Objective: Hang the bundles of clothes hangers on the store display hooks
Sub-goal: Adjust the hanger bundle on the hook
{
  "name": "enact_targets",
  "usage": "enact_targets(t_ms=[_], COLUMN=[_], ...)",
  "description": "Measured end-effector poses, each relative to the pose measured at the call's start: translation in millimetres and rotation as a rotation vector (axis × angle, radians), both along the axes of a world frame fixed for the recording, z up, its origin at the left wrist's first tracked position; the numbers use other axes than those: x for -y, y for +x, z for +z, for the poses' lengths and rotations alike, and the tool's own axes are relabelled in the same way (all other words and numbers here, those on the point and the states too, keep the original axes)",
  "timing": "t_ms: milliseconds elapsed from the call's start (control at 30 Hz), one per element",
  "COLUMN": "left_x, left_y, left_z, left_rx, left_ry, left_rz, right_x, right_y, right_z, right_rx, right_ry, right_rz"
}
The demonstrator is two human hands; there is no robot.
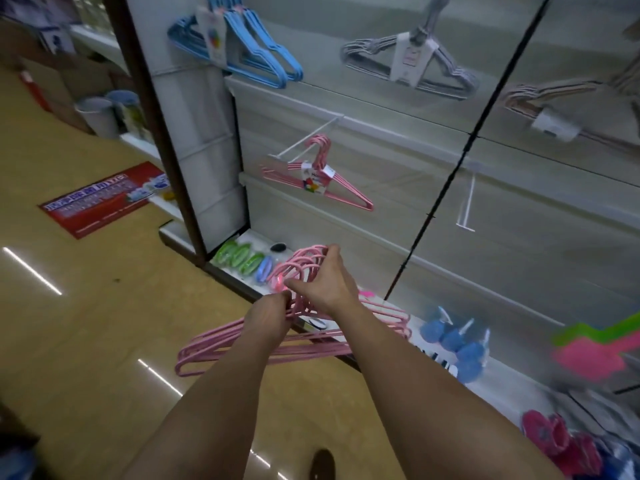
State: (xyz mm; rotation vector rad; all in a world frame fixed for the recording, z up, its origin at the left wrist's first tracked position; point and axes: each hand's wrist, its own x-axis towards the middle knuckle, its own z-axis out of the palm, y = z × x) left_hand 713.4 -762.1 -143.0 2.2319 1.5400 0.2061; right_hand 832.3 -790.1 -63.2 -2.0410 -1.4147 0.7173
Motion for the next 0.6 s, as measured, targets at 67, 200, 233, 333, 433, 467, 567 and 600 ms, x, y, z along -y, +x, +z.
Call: enact_targets(t_ms=[67, 200, 233, 333, 433, 467, 567, 600], left_x=[-6.9, -29.4, -35.3, -60.2, -86.2, -94.0, -115.4, -123.6], left_y=[-4.5, -5.2, -3.1, 5.9, 14.4, 17.0, 19.9, 19.9], left_z=[-1.9, 1.4, 4.4, 15.3, 23.2, 24.3, 22.6, 21.2], left_rx=[0.046, 0.01, -0.02, -0.108, -0.161, -0.169, -0.182, -0.187], left_ry=[-0.032, -0.002, 0.02, 0.07, 0.092, 0.098, 0.097, 0.103], left_rz=[0.018, 0.021, 0.014, 0.002, -0.019, -0.018, 0.026, 0.03], right_x=[-10.1, -36.4, -41.6, -67.7, -94.8, -102.3, -118.7, -121.8], right_y=[-1.7, 2.7, 4.0, 9.5, 20.8, 27.5, 52.3, 60.3], right_z=[2.5, 2.0, 2.0, 5.5, 9.9, 9.8, 1.9, -3.3], right_rx=[0.147, 0.258, 0.285, 0.357, 0.334, 0.235, -0.226, -0.201], right_ry=[0.011, 0.08, 0.102, 0.139, 0.143, 0.115, -0.098, -0.18], right_rz=[0.122, 0.137, 0.103, 0.014, 0.011, 0.046, 0.223, 0.265])
